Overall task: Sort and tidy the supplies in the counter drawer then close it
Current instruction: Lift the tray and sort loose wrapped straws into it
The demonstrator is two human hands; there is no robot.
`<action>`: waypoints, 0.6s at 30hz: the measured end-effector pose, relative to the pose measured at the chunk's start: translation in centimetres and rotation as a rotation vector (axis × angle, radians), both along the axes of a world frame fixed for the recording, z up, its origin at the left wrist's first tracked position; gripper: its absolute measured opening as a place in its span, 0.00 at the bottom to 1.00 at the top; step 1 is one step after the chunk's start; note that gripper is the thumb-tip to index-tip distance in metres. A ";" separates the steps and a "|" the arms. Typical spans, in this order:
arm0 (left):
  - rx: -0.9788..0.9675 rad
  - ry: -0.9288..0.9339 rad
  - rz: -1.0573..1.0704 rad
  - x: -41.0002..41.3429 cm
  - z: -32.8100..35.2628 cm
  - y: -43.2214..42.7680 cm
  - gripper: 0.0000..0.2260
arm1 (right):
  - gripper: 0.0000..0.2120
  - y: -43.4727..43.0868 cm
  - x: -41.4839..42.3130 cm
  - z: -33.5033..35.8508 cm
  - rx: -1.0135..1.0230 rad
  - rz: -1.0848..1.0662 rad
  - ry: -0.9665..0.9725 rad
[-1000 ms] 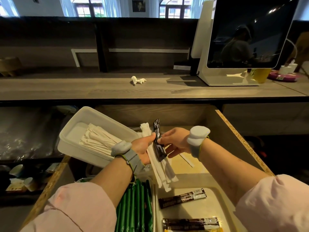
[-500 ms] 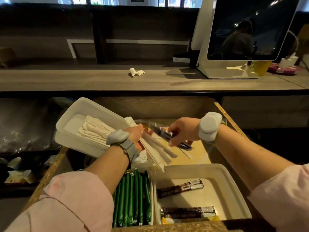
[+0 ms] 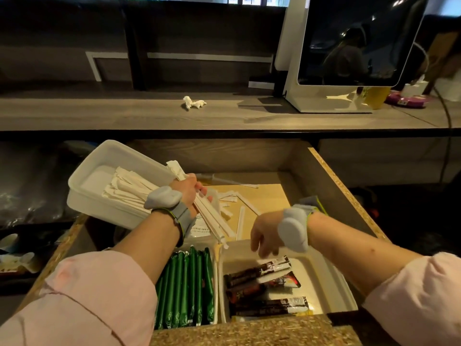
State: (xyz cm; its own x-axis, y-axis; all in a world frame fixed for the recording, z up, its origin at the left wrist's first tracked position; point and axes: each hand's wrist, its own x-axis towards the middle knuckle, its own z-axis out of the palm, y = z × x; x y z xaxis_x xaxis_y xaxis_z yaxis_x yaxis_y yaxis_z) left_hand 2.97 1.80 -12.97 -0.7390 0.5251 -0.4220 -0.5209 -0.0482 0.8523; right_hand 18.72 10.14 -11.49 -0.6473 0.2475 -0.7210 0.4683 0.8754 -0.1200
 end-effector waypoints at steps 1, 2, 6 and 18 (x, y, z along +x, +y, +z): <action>-0.001 0.002 0.003 0.0 0.0 0.1 0.17 | 0.15 1.4 -0.1 0.3 0.026 -0.054 0.086; -0.014 -0.005 0.004 0.0 0.1 0.1 0.17 | 0.13 3.0 0.0 0.6 0.100 -0.099 0.173; -0.015 0.027 -0.027 0.5 0.3 0.2 0.18 | 0.15 8.5 0.8 -0.5 0.391 -0.224 0.274; 0.021 -0.028 -0.069 2.4 1.8 -0.1 0.17 | 0.16 10.0 0.3 -4.8 0.465 -0.186 0.095</action>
